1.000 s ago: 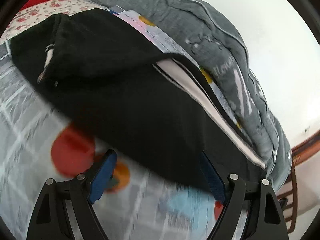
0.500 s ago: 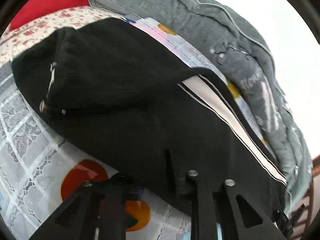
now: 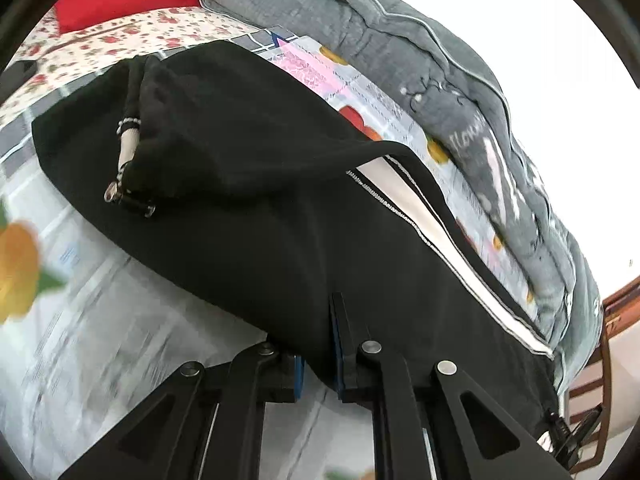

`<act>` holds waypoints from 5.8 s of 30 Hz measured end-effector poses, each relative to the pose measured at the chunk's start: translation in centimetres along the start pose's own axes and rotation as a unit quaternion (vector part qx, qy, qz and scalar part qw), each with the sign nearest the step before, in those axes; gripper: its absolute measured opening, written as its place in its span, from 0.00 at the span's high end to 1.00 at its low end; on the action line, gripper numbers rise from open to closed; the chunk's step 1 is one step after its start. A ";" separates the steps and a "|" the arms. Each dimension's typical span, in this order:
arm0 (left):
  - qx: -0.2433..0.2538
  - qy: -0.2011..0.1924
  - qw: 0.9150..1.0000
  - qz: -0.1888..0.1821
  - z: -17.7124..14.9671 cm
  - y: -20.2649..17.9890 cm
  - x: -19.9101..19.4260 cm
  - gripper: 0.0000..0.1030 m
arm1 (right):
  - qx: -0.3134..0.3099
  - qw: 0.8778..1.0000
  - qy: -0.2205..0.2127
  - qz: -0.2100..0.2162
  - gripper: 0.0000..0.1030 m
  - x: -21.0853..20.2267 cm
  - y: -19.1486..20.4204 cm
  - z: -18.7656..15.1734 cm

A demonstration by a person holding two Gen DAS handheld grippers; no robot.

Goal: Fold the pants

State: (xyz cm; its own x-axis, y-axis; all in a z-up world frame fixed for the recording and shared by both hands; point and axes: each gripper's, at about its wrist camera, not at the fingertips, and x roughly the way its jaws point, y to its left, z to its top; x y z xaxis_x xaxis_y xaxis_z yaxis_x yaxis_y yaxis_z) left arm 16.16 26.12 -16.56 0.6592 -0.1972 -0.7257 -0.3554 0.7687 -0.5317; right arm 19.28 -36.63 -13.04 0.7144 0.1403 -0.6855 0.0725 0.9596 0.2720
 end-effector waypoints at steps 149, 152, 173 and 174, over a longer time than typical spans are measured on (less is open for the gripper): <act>0.199 -0.091 0.956 0.195 12.6 3.0 1.9 0.64 | -0.334 0.934 0.116 0.056 0.86 12.0 15.2 2.4; 0.210 -0.098 0.956 0.177 11.6 2.5 0.2 0.45 | -0.337 0.937 0.079 0.047 0.48 8.8 12.4 3.5; 0.247 -0.096 0.960 0.095 4.9 -10.4 -0.1 0.41 | -0.375 0.922 0.094 -0.015 0.94 11.7 5.3 4.6; 0.249 -0.093 0.960 0.086 4.4 -10.9 0.0 0.41 | -0.378 0.921 0.089 -0.028 0.89 11.5 5.7 4.5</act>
State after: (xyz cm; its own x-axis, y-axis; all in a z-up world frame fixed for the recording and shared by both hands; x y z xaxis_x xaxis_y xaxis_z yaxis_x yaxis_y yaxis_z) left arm 22.93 20.46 -8.82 0.7425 0.0362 -0.6689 -0.1401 0.9849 -0.1022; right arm 31.00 -30.68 -16.33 0.5943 0.0589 -0.8021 -0.4477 0.8528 -0.2690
